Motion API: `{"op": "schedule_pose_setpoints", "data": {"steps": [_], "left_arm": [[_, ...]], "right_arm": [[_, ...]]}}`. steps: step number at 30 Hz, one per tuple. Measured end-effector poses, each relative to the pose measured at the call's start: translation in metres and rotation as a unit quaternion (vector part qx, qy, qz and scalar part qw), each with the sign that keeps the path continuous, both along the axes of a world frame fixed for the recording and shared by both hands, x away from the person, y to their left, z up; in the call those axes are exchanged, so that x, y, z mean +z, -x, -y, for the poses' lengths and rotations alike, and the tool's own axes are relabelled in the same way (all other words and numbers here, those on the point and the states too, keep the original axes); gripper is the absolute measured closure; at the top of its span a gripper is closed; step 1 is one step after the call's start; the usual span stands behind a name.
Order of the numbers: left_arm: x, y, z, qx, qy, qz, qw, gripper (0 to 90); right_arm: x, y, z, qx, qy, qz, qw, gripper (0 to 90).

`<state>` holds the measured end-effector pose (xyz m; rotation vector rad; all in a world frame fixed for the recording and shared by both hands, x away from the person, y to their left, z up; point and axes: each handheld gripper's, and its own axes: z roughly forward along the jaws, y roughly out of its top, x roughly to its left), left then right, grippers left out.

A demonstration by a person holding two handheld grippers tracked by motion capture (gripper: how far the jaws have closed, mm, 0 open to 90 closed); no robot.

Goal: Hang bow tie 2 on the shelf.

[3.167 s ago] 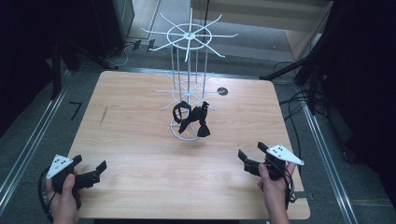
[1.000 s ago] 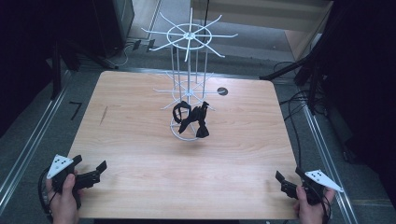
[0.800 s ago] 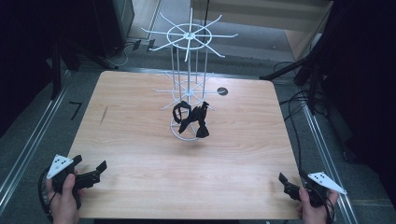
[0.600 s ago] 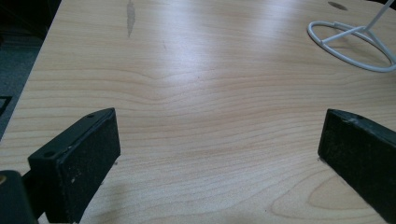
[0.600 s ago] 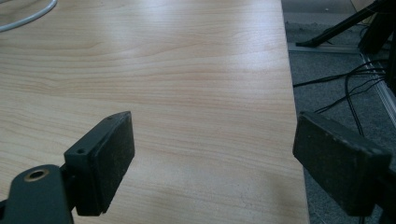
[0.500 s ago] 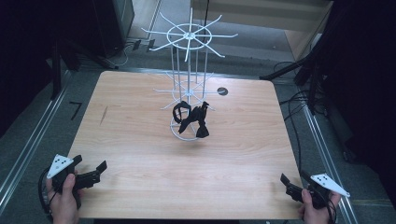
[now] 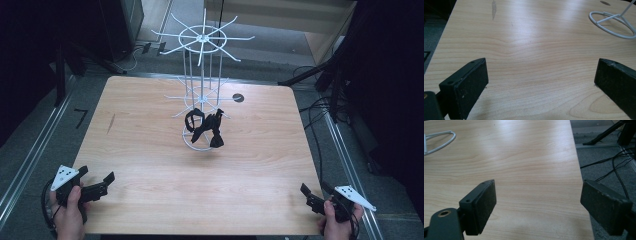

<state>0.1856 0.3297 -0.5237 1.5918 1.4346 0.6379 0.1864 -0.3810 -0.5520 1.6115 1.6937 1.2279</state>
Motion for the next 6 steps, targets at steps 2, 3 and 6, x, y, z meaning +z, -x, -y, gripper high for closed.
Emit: {"op": "schedule_pose_setpoints", "data": {"steps": [2, 3, 6], "left_arm": [[-0.0001, -0.0002, 0.0003, 0.000, -0.001, 0.000, 1.0000, 0.0], [-0.0001, -0.0006, 0.0007, 0.000, -0.001, -0.001, 1.0000, 0.0], [0.0000, -0.0012, 0.0008, -0.001, -0.004, -0.004, 1.0000, 0.0]], "right_arm": [[0.0000, 0.0000, -0.0005, 0.001, 0.003, 0.001, 1.0000, 13.6], [0.0001, 0.0001, -0.0009, 0.000, 0.003, 0.001, 1.0000, 13.8], [0.0018, 0.0018, -0.0045, -0.005, 0.020, 0.008, 0.9998, 16.3]]}}
